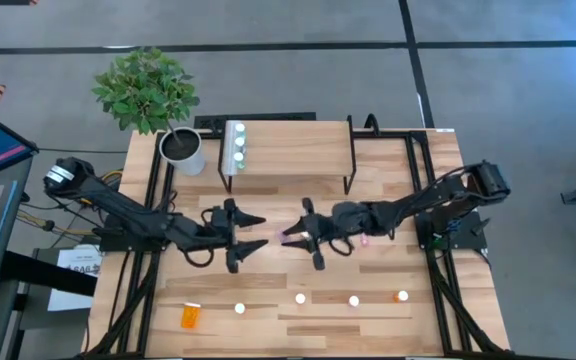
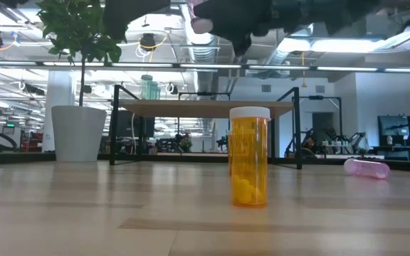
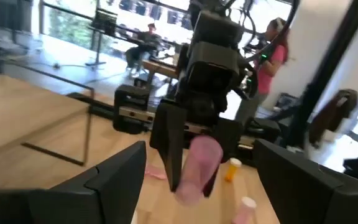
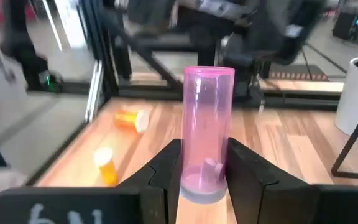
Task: Pick and place medicine bottles onto shelf by color
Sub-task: Put the top pink pill bottle on the shelf
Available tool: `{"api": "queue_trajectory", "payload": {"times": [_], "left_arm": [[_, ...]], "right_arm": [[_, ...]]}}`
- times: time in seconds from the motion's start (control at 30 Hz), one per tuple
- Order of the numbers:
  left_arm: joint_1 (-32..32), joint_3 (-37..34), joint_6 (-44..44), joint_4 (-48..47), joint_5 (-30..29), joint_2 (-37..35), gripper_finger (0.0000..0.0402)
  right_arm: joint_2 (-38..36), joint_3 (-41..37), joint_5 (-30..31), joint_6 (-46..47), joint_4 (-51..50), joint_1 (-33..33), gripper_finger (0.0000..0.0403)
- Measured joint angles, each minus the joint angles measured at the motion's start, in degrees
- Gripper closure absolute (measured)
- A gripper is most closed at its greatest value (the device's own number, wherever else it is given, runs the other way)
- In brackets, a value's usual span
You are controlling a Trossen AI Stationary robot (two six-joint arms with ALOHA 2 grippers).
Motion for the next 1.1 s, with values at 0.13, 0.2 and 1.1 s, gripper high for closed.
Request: {"api": "queue_trajectory", "payload": {"times": [0.13, 0.2, 1.1], "left_arm": [[-0.42, 1.82, 1.50, -1.46, 2.54, 0.77, 0.0116], [-0.69, 2.71, 2.37, -4.01, 2.81, 0.77, 0.0116], [-0.81, 3.64, -1.31, -6.18, 3.41, 0.79, 0.0116]], "right_arm": [[0.02, 6.93, 10.13, -3.14, -13.97, 3.11, 0.0280], [0.01, 9.42, 14.78, -3.57, -18.45, 4.25, 0.0280], [0.00, 15.61, 33.45, -3.92, -32.89, 10.39, 0.0280]]}}
